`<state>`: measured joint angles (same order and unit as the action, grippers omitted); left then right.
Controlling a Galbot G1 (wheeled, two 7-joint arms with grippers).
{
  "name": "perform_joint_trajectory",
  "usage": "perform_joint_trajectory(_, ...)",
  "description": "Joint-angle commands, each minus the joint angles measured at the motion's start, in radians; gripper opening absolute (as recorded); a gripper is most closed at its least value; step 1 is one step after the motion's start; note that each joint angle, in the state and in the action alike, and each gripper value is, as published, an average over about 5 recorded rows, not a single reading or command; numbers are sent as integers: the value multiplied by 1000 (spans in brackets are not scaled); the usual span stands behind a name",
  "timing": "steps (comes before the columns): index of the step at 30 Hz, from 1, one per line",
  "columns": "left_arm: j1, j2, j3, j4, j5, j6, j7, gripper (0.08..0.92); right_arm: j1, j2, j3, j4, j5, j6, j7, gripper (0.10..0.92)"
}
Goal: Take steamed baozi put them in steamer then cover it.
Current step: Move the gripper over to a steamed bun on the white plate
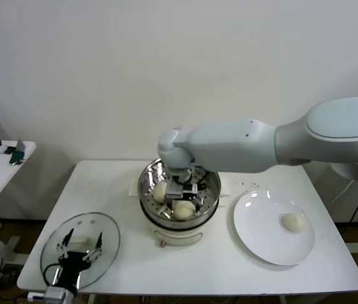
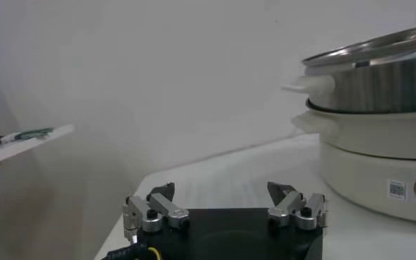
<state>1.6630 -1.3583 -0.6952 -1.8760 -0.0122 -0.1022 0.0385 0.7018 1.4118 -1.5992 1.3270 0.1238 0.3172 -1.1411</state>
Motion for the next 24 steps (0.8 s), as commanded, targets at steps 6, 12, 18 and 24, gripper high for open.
perform_joint_trajectory(6,-4,0,1,-4,-2,2,0,823,74,-60,37,-1,21,29,-10,823)
perform_joint_trajectory(12,-7,0,4,-4,-2,3,-2,823,171,-183,16,-1,130,-41,2,823)
perform_joint_trajectory(18,-16,-6,8,-8,-7,23,-13,823,221,-399,-69,6,389,-241,62,823)
perform_joint_trajectory(24,-18,-3,5,-18,-17,23,-12,823,223,-609,-110,13,445,-391,100,823)
